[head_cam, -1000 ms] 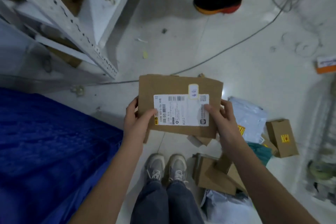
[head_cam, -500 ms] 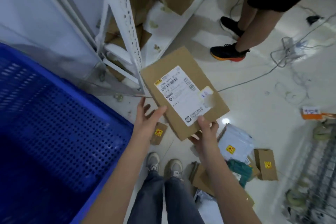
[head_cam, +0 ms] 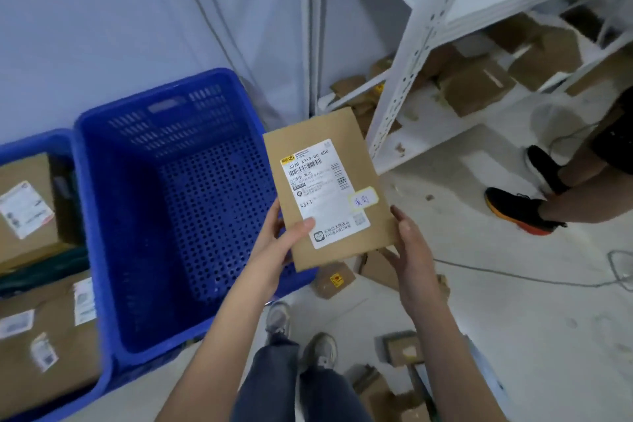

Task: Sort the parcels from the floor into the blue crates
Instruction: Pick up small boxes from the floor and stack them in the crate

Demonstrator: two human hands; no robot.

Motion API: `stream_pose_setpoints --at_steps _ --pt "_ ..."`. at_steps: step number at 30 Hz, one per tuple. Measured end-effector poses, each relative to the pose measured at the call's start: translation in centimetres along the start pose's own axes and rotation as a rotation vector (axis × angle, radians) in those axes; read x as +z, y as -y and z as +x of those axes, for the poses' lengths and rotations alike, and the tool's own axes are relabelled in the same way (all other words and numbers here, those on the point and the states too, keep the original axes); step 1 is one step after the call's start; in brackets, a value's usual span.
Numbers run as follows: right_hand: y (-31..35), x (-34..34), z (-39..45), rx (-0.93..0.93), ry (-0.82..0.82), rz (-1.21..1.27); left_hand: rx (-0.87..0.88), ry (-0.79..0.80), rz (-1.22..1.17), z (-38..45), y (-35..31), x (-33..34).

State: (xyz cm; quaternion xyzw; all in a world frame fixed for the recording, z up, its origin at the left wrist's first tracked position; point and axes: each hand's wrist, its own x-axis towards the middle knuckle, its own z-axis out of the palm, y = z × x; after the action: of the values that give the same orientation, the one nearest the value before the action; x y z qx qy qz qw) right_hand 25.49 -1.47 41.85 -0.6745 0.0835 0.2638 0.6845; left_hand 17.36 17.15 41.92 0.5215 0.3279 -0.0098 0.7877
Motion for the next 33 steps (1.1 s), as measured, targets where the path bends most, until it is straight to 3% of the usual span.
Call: stream_pose_setpoints --at_steps 7,12,22,28,33 --pt "1.3 7.9 2.2 0.005 0.368 -0.453 0.010 -0.167 -0.084 -1.9 -0.3 -8.3" --pt "-2.9 14.9 4.5 0.126 0.504 -0.561 -0.047 -0.198 -0.145 -1.6 1.0 -15.9" --pt "-16.1 26.0 6.8 0.412 0.552 -0.698 -0.318 -0.410 0.009 3.0 7.4 -27.7" --pt "-23.1 28.7 7.3 0.555 0.537 -0.758 -0.423 -0.588 0.150 6.1 12.5 -30.1" --pt "-27.5 29.3 8.4 0.584 0.511 -0.837 -0.608 -0.676 0.180 8.4 16.3 -30.9"
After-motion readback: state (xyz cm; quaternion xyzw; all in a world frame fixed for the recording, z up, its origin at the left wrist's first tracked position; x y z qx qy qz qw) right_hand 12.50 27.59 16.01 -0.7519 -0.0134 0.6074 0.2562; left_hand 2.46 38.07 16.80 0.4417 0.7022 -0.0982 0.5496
